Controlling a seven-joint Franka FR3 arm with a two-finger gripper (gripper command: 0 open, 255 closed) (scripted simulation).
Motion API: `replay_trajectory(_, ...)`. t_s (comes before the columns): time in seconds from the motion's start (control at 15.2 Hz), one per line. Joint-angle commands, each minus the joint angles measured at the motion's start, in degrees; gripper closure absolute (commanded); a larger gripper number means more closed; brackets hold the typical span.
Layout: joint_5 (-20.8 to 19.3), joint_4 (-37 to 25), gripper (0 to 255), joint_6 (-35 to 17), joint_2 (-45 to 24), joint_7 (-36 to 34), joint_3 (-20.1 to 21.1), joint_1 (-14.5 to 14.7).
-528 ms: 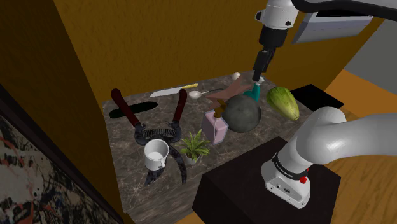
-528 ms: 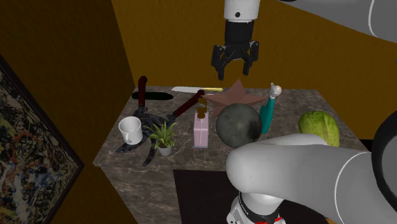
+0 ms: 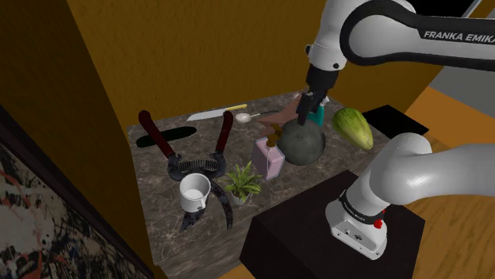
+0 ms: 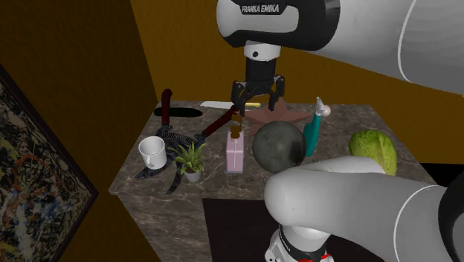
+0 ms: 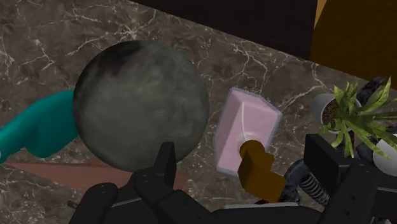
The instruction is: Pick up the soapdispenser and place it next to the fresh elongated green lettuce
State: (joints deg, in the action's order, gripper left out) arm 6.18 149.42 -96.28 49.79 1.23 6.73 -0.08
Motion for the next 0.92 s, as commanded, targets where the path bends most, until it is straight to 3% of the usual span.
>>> replay_trajectory(0.0,1.4,3.4,0,-4.0,0.4,-2.7,1.9,0.2)
replay_trajectory(0.53,8.0,13.3,0,-23.9,-6.1,-14.0,11.9,1.7)
replay_trajectory(0.86,9.2,15.7,0,-29.9,-9.4,-14.8,13.7,1.8)
